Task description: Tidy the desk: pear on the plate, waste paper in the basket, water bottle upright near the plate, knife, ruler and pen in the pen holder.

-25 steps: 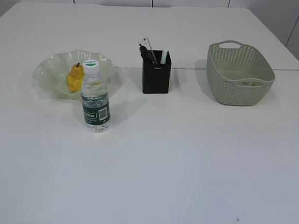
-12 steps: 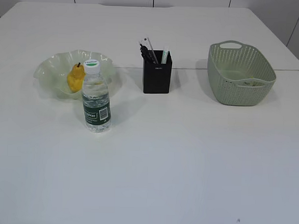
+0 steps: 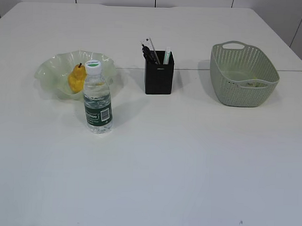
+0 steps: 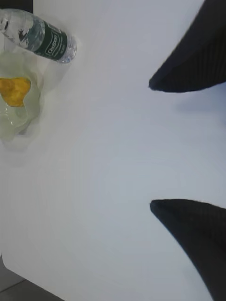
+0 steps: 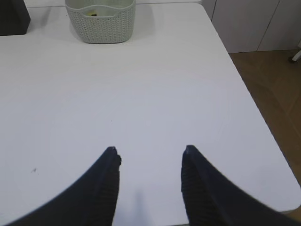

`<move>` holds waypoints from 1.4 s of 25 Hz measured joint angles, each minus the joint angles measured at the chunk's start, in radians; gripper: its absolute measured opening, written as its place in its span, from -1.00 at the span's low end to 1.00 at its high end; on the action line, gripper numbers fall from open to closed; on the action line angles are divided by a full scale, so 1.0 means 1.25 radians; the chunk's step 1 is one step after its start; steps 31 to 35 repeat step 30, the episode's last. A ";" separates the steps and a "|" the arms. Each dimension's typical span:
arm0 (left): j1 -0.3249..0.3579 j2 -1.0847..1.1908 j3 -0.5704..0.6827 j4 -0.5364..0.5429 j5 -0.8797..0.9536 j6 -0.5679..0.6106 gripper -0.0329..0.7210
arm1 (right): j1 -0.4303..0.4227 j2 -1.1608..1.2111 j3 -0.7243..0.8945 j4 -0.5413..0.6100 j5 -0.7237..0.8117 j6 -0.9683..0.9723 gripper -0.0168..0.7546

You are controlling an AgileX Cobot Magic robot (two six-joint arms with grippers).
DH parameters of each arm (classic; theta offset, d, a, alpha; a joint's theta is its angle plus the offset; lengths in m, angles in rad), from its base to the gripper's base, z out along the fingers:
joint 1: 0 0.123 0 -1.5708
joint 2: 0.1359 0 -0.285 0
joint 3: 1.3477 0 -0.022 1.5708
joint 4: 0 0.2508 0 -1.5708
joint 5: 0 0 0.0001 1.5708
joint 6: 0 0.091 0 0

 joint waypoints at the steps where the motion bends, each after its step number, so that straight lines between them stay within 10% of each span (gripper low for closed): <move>1: 0.007 0.000 0.000 0.000 0.000 0.000 0.41 | 0.000 0.000 0.000 0.002 0.000 0.000 -0.11; 35: 0.045 0.000 0.000 0.006 0.000 0.000 0.28 | 0.000 0.000 0.000 0.043 0.000 -0.072 -0.11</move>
